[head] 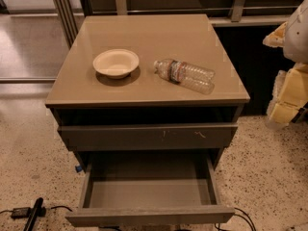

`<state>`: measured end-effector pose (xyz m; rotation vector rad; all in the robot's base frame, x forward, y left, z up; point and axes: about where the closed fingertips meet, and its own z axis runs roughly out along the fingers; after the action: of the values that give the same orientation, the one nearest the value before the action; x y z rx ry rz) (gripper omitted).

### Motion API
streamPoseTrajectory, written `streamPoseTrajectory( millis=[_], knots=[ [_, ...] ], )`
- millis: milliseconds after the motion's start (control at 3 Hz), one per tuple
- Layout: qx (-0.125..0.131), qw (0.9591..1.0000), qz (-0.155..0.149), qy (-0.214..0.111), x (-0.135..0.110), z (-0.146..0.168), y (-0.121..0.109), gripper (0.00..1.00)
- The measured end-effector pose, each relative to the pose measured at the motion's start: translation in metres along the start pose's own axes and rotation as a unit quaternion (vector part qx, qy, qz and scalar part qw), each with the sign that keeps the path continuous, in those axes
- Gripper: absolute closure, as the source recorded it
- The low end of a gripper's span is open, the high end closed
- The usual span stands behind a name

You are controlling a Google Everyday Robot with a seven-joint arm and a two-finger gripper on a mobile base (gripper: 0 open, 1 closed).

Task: Close middle drawer

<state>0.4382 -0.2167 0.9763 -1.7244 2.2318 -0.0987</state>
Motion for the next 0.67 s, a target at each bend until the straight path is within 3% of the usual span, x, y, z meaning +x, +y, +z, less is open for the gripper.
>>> streamPoseTrajectory(
  millis=[333, 667],
  knots=[
    [0.003, 1.0, 0.001, 0.001, 0.001, -0.001, -0.001, 0.0],
    [0.0, 0.9998, 0.01, -0.019, 0.01, 0.01, 0.003, 0.0]
  ],
)
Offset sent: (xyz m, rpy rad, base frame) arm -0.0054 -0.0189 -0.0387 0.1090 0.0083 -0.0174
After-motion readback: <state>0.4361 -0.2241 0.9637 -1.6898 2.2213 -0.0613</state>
